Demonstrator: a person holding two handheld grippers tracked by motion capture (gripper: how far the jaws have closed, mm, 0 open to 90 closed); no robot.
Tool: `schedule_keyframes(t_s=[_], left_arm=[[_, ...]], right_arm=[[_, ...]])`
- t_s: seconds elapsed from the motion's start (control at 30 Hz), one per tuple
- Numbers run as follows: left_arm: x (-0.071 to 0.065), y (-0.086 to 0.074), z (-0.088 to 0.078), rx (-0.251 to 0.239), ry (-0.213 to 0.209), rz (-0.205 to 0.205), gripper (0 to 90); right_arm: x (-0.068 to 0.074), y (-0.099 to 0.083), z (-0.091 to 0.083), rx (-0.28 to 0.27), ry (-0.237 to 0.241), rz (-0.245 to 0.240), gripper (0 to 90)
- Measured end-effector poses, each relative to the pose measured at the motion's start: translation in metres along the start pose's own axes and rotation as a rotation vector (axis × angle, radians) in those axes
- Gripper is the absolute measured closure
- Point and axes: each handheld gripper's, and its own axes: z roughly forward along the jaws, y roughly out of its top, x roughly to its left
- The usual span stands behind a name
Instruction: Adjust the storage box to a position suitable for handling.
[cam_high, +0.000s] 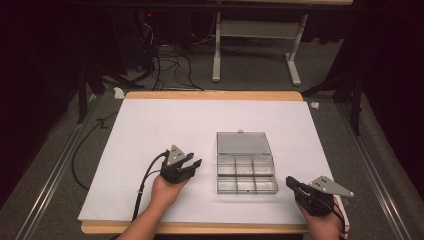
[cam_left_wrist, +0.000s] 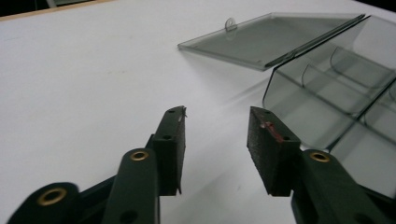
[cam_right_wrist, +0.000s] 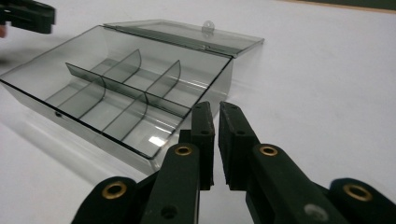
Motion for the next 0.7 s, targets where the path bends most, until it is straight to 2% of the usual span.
schedule_keyframes(t_s=[0.07, 0.2, 0.33, 0.43, 0.47, 0.5, 0.53, 0.6, 0.7], left_arm=[[0.003, -0.002, -0.003, 0.008, 0.008, 0.006, 53.6], [0.018, -0.017, -0.020, 0.058, 0.047, 0.015, 49.6], [0.032, -0.029, -0.035, 0.083, 0.077, -0.001, 47.7], [0.040, -0.039, -0.044, 0.091, 0.081, -0.017, 46.4], [0.040, -0.039, -0.044, 0.091, 0.081, -0.017, 45.4], [0.042, -0.040, -0.047, 0.067, 0.072, -0.028, 43.5], [0.040, -0.041, -0.048, 0.054, 0.075, -0.021, 44.3], [0.037, -0.041, -0.048, 0.059, 0.082, 0.009, 43.6], [0.037, -0.041, -0.048, 0.057, 0.072, 0.015, 41.7]], right_arm=[[-0.001, -0.001, 0.001, 0.005, -0.003, 0.003, 84.5], [-0.006, -0.004, 0.002, 0.012, -0.011, 0.016, 81.2], [-0.009, -0.006, 0.003, 0.021, -0.024, 0.030, 80.1], [-0.011, -0.007, 0.003, 0.022, -0.034, 0.043, 79.2], [-0.011, -0.007, 0.003, 0.022, -0.034, 0.043, 79.2], [-0.013, -0.008, 0.003, 0.024, -0.040, 0.041, 78.3], [-0.013, -0.009, 0.004, 0.026, -0.045, 0.047, 77.5], [-0.014, -0.009, 0.004, 0.030, -0.056, 0.045, 76.3], [-0.015, -0.009, 0.005, 0.034, -0.070, 0.051, 76.3]])
